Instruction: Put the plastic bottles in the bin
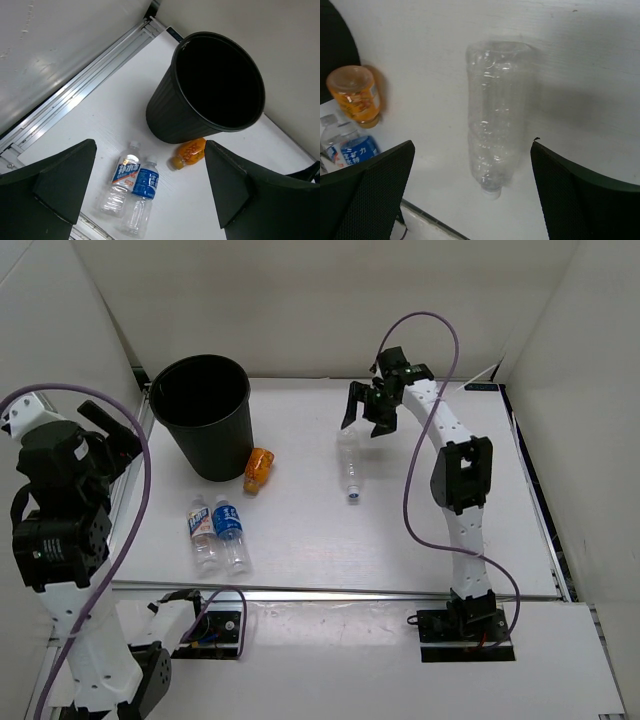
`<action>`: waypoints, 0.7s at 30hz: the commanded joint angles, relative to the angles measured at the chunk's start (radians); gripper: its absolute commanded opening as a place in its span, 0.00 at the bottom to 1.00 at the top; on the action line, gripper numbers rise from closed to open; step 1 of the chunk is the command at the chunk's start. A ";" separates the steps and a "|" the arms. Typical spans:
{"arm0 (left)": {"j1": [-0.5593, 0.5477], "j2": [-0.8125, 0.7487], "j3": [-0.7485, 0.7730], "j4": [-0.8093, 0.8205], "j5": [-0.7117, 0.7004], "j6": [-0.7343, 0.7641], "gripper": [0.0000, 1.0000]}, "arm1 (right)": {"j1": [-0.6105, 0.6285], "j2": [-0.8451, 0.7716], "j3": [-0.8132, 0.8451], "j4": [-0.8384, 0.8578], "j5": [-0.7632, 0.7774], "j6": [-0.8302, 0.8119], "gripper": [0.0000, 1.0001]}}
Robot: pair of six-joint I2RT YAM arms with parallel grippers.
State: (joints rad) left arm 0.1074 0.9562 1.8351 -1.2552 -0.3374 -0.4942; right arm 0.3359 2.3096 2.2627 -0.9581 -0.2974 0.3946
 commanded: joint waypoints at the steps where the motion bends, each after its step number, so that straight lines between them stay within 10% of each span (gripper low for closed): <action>1: -0.005 0.030 -0.011 0.020 -0.051 0.019 1.00 | -0.009 0.028 0.003 0.028 0.035 -0.017 1.00; 14: -0.005 0.114 -0.004 -0.001 -0.049 0.040 1.00 | 0.054 0.189 -0.015 0.081 -0.011 -0.007 1.00; 21: -0.005 0.190 0.191 -0.056 0.053 0.049 1.00 | 0.064 0.209 -0.038 0.142 -0.061 0.087 0.60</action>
State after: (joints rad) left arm 0.1074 1.1343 1.9232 -1.2911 -0.3454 -0.4603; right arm 0.4007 2.5023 2.2303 -0.8703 -0.3233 0.4393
